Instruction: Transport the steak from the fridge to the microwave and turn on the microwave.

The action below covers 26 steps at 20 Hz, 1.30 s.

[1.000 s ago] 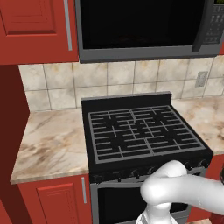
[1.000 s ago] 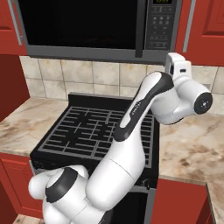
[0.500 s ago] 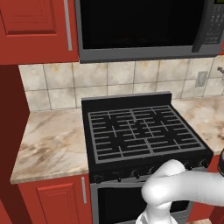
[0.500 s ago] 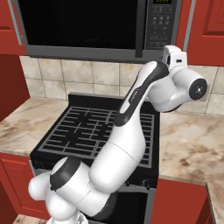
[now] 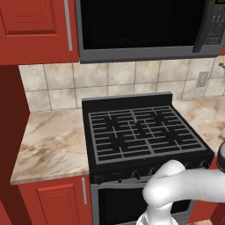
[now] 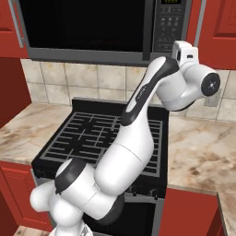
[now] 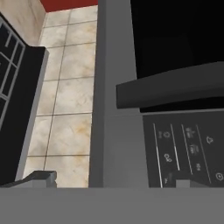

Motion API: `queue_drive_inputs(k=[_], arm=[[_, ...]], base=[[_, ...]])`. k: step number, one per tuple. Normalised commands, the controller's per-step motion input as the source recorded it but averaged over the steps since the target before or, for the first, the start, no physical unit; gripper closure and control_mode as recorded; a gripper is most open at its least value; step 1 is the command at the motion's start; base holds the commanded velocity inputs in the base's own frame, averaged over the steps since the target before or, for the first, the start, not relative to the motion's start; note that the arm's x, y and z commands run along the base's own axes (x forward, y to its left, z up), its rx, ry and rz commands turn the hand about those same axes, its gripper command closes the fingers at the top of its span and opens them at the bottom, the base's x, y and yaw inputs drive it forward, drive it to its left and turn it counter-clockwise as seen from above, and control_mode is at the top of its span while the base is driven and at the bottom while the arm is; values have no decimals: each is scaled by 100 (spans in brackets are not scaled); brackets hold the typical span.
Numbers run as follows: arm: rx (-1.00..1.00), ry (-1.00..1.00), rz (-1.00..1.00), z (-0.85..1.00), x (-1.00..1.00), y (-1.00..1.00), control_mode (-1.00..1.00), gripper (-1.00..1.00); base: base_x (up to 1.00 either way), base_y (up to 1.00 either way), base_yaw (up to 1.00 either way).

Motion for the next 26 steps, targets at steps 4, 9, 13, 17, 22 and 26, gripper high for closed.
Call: queue_drive_inputs(k=[4,9,13,17,22,26], arm=[[0,2,0,0,12,0,-100,100],[0,0,0,0,5,0,-100,100],[0,0,0,0,0,0,-100,100],[0,0,0,0,5,0,-100,100],[0,0,0,0,19,0,-100,100],[1,0,0,7,24,0,-100,100]], base=[[0,0,0],[0,0,0],[0,0,0],[0,0,0],[0,0,0],[0,0,0]])
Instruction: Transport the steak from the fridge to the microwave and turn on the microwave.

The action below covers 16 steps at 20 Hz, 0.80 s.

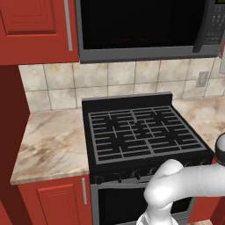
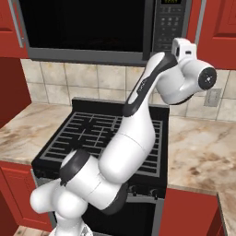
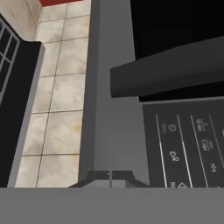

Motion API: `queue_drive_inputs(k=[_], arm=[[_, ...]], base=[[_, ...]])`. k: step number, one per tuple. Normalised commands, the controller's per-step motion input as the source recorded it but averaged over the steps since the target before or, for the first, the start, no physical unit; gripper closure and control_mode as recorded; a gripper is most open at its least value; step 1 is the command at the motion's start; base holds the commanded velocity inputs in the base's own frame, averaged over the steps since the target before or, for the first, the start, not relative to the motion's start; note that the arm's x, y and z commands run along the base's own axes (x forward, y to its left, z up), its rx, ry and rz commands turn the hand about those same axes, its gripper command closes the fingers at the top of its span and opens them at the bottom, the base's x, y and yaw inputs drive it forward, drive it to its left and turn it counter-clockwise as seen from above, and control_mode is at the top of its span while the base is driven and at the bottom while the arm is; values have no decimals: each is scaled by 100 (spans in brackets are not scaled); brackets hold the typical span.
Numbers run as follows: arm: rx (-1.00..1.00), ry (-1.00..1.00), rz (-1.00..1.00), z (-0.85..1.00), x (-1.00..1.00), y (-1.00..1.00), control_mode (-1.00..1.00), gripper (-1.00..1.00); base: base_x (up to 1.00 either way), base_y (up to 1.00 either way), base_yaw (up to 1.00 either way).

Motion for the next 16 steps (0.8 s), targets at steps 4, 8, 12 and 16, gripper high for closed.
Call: queue_drive_inputs(k=[4,8,12,16], arm=[[4,0,0,21,15,-3,-100,100],[7,0,0,32,2,-17,-100,100],[7,0,0,29,0,-23,-100,100],[3,0,0,8,2,-9,-100,100]], base=[[0,0,0],[0,0,0],[0,0,0],[0,0,0]])
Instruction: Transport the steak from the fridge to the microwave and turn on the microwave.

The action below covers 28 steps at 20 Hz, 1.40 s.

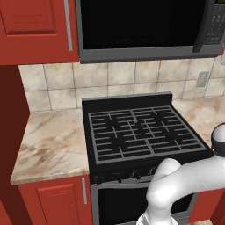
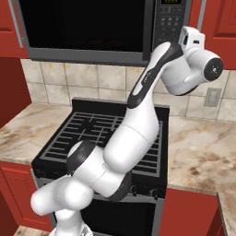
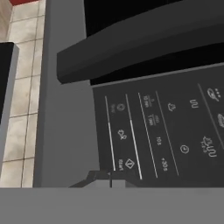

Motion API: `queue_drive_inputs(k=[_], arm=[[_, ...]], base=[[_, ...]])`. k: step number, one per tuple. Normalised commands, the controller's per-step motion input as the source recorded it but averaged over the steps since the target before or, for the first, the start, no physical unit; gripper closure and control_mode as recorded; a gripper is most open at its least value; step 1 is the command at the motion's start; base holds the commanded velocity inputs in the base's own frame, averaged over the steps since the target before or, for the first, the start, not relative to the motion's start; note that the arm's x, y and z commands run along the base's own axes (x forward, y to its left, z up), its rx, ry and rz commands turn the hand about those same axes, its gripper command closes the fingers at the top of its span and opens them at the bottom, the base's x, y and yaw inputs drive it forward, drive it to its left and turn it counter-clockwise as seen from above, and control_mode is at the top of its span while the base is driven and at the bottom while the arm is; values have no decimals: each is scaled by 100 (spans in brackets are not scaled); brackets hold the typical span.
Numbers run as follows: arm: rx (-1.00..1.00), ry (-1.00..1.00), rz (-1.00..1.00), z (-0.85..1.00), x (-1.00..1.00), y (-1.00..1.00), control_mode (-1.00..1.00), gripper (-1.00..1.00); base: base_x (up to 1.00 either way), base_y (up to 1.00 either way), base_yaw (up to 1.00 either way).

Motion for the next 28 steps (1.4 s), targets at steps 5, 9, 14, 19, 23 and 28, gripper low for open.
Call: queue_drive_inputs(k=[5,9,14,19,23,28], arm=[[0,0,0,0,13,0,-100,100],[0,0,0,0,18,0,-100,100],[0,0,0,0,18,0,-100,100],[0,0,0,0,5,0,-100,100],[0,0,-1,1,0,1,-100,100],[0,0,-2,9,0,0,-100,100]], base=[[0,0,0],[0,0,0],[0,0,0],[0,0,0],[0,0,0],[0,0,0]])
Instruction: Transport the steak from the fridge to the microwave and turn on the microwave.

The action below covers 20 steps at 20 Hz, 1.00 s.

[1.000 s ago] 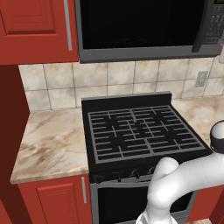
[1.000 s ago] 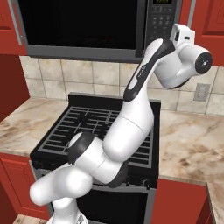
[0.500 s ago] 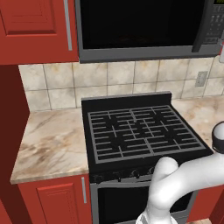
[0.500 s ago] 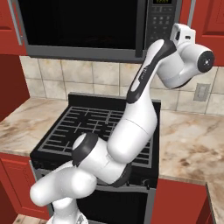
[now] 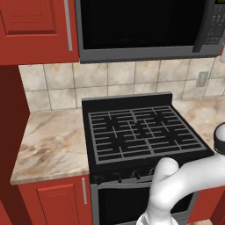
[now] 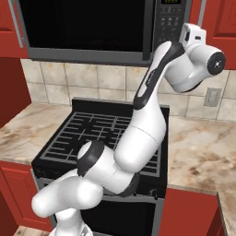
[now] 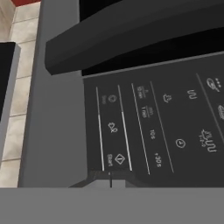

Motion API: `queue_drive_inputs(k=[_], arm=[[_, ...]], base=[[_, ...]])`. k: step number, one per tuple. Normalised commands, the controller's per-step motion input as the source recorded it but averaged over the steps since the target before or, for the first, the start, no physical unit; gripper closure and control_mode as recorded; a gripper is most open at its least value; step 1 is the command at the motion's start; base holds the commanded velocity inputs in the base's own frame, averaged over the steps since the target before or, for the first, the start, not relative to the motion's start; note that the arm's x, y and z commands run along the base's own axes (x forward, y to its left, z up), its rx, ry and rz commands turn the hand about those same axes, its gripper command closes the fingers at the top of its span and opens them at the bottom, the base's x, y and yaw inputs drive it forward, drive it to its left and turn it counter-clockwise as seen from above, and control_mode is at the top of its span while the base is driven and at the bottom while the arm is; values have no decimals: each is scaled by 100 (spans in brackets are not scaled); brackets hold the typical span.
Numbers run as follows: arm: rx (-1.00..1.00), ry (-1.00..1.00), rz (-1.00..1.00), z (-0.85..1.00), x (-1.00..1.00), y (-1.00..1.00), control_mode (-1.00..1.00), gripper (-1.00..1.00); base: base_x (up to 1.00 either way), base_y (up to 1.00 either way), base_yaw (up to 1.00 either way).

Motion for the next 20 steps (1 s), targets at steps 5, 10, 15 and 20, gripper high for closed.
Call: queue_drive_inputs(k=[5,10,15,20], arm=[[0,-1,-2,10,0,1,-100,100],[0,0,-1,0,0,13,-100,100],[0,0,0,0,-13,21,-100,100],[0,0,0,-14,-2,10,-100,100]], base=[[0,0,0],[0,0,0],[0,0,0],[0,0,0]])
